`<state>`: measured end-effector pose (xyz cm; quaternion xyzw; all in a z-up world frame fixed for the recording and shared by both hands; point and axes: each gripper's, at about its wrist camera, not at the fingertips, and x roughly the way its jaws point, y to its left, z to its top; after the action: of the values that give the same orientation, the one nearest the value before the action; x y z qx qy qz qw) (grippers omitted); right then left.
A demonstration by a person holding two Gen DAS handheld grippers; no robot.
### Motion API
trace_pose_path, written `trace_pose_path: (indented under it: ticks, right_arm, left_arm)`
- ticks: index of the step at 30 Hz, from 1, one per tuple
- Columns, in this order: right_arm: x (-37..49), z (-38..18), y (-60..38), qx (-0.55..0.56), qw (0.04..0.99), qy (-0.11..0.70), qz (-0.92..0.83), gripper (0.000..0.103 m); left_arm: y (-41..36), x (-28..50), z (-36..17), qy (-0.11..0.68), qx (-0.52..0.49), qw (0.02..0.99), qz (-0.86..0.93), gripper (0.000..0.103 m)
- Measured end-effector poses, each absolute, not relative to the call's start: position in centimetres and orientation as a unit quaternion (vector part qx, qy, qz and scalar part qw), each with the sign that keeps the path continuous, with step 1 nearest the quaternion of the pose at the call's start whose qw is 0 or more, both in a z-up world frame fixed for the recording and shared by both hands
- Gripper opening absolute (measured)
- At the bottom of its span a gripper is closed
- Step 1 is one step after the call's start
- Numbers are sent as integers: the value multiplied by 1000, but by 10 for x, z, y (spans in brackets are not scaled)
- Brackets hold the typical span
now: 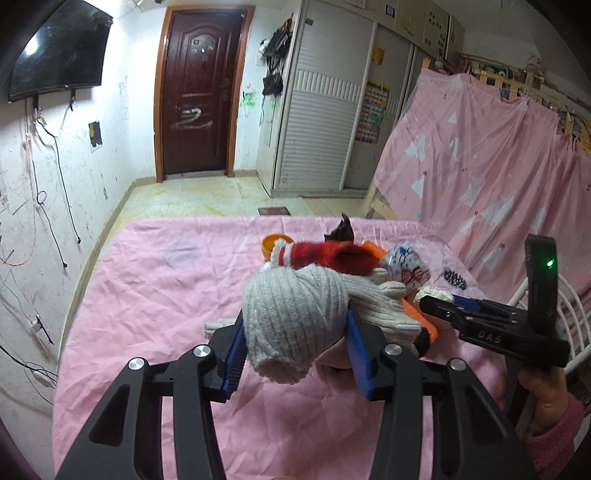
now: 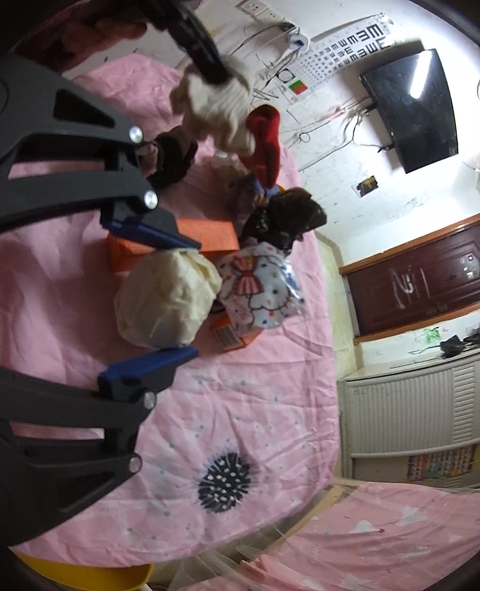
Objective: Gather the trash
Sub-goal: 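Carry the glove and ball to the yellow bin and open both tools over it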
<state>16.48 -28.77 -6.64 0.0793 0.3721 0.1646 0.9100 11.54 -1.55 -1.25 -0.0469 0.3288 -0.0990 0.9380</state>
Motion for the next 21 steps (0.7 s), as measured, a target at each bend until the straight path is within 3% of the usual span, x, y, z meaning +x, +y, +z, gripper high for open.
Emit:
trace_pose_path:
  ticks: [9,21]
  right_arm:
    - [138,-38,-298,88,925,324,175,49]
    - [98,-3,-371,102,956,252,112,50]
  left_arm:
    - [-19,87,23,289,-51,951,-98,41]
    - [-78,69,50,259,-24,957,-126,41]
